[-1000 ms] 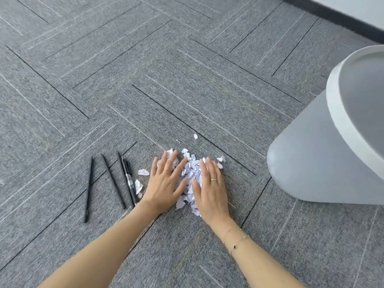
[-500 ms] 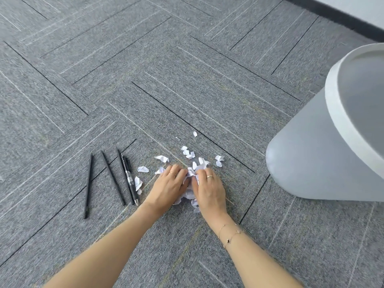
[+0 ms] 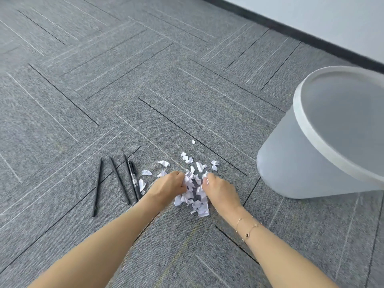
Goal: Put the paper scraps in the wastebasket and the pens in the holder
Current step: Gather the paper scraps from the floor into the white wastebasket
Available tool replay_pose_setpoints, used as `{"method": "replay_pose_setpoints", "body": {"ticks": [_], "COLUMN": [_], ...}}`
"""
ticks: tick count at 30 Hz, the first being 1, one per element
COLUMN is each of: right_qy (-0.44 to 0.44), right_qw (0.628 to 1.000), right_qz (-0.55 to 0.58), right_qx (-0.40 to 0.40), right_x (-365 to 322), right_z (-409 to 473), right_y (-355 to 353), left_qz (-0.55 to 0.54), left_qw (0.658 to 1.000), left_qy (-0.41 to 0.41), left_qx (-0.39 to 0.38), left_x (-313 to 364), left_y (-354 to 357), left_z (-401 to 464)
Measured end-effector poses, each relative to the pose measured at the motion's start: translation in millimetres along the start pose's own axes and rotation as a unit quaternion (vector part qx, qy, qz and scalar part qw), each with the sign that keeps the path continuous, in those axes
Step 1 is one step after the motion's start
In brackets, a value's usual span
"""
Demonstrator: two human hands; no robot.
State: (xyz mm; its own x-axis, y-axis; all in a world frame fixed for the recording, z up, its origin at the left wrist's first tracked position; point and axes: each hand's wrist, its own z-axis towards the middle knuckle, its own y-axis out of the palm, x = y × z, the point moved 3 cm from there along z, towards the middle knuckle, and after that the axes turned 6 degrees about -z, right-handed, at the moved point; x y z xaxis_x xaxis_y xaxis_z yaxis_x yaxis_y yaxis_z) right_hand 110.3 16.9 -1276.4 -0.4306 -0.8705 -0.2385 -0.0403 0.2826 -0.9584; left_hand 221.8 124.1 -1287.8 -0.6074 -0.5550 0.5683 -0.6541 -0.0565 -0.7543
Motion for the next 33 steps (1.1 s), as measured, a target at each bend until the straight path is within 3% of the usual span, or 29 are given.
{"method": "replay_pose_setpoints", "body": {"ticks": [10, 19, 23, 30, 33], "right_qy": [-0.013, 0.044, 0.075, 0.171, 0.21], "right_qw": [0.998, 0.989, 0.984, 0.964, 0.961], "right_qz": [0.034, -0.016, 0.019, 0.014, -0.01], "right_qx": [0.053, 0.139, 0.163, 0.202, 0.178], "right_x": [-11.5, 4.7, 23.3, 99.7, 133.3], "right_z": [7.8, -7.5, -32.6, -66.3, -77.0], "right_y": [-98.3, -247.1, -302.6, -361.8, -362.7], "left_qz": [-0.065, 0.027, 0.061, 0.082, 0.09], "left_qw": [0.994, 0.987, 0.979, 0.958, 0.954], "left_qy": [0.05, 0.139, 0.177, 0.268, 0.282], "left_qx": [0.07, 0.074, 0.083, 0.058, 0.039], "left_x": [51.5, 156.0, 221.9, 341.1, 372.2], "left_y": [-83.0, -183.1, -215.0, -198.0, -173.8], "left_z": [-1.2, 2.6, 13.2, 41.1, 58.8]}}
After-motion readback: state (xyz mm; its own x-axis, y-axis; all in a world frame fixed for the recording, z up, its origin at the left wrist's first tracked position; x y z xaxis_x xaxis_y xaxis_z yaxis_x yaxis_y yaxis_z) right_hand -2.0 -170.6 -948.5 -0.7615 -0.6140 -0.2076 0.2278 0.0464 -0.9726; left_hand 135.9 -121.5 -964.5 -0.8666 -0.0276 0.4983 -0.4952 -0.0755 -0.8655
